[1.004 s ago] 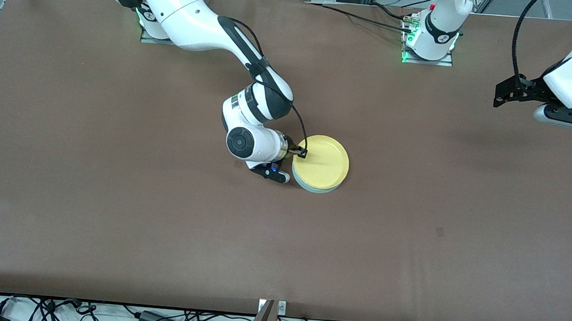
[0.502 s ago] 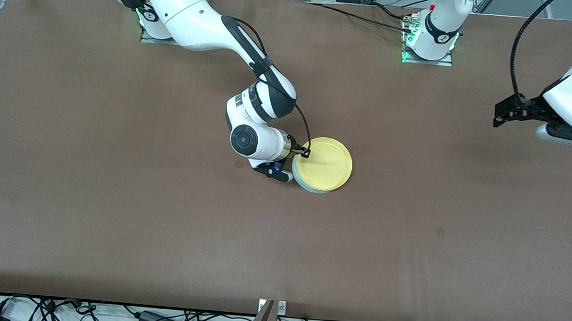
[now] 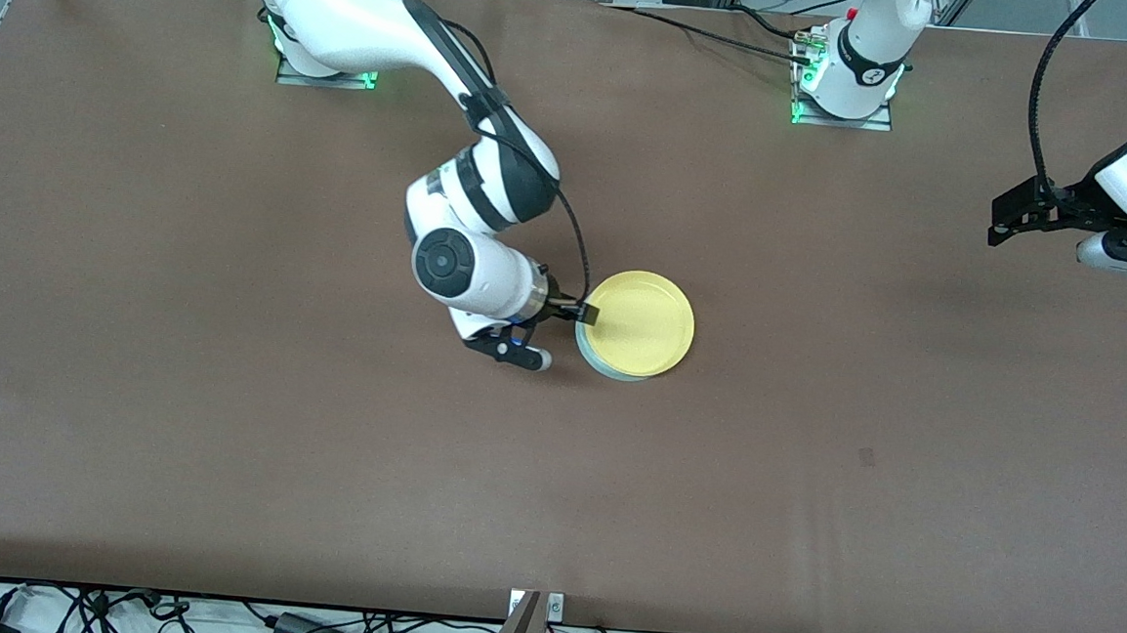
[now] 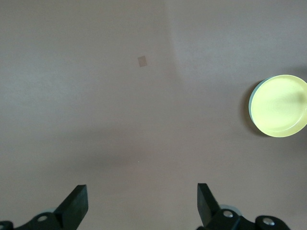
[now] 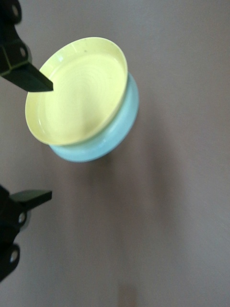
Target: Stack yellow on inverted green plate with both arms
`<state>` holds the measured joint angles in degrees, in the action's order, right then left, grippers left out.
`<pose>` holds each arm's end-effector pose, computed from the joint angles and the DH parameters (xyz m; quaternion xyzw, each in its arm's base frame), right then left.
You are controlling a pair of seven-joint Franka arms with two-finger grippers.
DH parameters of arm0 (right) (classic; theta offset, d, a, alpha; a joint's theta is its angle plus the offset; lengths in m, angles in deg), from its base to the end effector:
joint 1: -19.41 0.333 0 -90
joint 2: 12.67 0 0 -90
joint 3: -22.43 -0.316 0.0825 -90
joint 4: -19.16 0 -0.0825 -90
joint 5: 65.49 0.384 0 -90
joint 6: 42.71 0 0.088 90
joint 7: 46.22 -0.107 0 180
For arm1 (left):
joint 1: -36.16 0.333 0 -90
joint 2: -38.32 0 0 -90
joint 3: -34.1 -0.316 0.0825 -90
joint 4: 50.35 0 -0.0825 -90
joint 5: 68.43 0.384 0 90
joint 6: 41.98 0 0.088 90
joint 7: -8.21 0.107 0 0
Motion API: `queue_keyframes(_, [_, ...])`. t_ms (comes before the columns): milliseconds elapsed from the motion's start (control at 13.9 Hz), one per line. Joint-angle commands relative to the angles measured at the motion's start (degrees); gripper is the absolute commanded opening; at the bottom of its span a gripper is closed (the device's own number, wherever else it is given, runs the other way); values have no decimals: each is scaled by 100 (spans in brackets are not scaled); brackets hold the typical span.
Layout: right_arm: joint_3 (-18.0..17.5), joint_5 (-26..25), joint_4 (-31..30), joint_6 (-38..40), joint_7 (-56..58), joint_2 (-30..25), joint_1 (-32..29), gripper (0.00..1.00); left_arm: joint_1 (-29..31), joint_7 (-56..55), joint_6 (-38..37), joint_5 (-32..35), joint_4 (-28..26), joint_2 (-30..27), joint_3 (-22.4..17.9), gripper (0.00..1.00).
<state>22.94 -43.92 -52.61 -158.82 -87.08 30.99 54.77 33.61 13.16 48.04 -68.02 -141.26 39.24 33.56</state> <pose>0.6033 0.4479 0.3118 -0.9774 0.1315 0.0969 0.1343 0.5583 -0.0189 0.6081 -0.9980 0.0607 0.0159 0.0032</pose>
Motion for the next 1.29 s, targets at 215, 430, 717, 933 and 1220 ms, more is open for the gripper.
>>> queue_keyframes(215, [-7, -1067, -73, 1115, 858, -972, -854, 100, 87, 6, -151, 56, 108, -39, 133, 100])
queue_keyframes(430, [19, -1514, -73, 1477, 1325, -1228, -1276, 100, 52, -12, -160, 56, 64, -48, 142, 100])
queue_keyframes(717, [45, -1901, -100, 1547, 1816, -1649, -1830, 100, 113, -12, -142, 30, -138, -198, 222, 100])
queue_keyframes(933, [28, -2262, -337, 1548, 2458, -2132, -2260, 100, 114, -12, -142, 12, -129, -198, 213, 100])
queue_keyframes(1220, [-7, -2202, -714, 1565, 3247, -2747, -3147, 100, 114, -12, -142, 4, -94, -189, 213, 100])
